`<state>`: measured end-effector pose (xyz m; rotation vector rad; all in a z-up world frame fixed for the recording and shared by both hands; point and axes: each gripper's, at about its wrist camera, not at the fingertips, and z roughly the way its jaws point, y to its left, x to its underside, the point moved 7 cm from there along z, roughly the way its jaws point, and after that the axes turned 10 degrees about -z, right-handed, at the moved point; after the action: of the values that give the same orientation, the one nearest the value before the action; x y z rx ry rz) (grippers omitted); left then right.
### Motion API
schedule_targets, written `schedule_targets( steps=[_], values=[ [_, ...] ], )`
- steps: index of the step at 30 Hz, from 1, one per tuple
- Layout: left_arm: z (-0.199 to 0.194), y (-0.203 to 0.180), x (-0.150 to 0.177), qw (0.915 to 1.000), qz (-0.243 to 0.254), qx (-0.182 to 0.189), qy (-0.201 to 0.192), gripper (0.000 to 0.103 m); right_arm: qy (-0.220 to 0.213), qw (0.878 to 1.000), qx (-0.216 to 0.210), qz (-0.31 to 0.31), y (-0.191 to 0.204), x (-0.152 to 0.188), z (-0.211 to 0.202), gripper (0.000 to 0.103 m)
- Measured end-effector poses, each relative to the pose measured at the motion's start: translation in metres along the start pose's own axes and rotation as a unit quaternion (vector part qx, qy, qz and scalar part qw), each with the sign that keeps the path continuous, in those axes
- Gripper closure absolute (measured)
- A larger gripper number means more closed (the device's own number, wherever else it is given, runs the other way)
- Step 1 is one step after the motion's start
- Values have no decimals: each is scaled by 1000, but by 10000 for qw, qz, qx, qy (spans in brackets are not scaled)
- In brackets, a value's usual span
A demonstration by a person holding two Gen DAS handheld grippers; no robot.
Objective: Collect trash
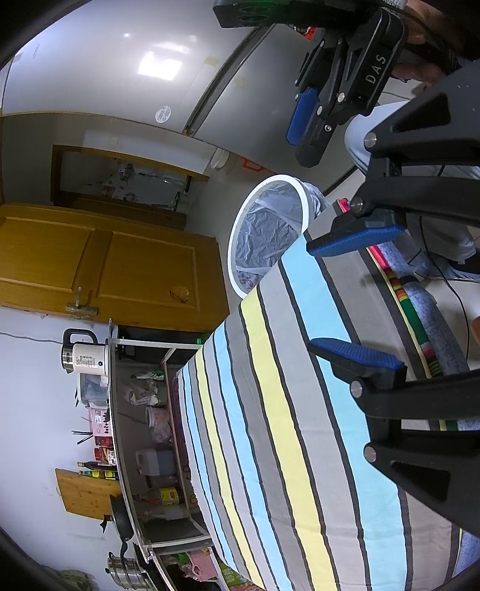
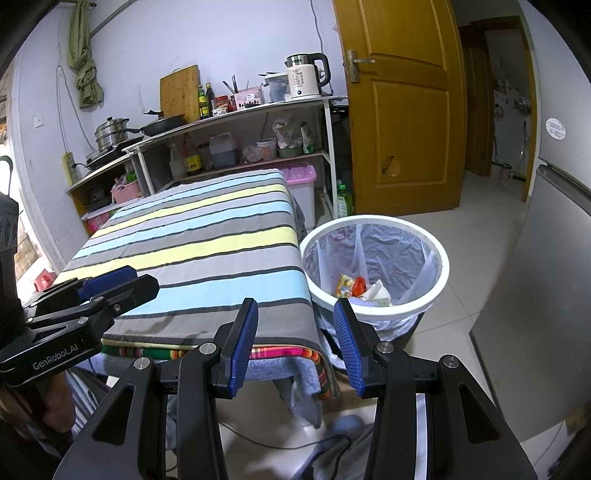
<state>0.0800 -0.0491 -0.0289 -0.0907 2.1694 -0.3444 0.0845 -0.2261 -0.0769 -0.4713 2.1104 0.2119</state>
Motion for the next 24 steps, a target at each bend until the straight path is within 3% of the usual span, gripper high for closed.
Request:
schedule_targets(
  steps=[24],
  values=[
    [-1, -1, 1, 10000, 34, -76, -35, 55, 7, 10000, 7, -5, 1, 0, 0, 59]
  ],
)
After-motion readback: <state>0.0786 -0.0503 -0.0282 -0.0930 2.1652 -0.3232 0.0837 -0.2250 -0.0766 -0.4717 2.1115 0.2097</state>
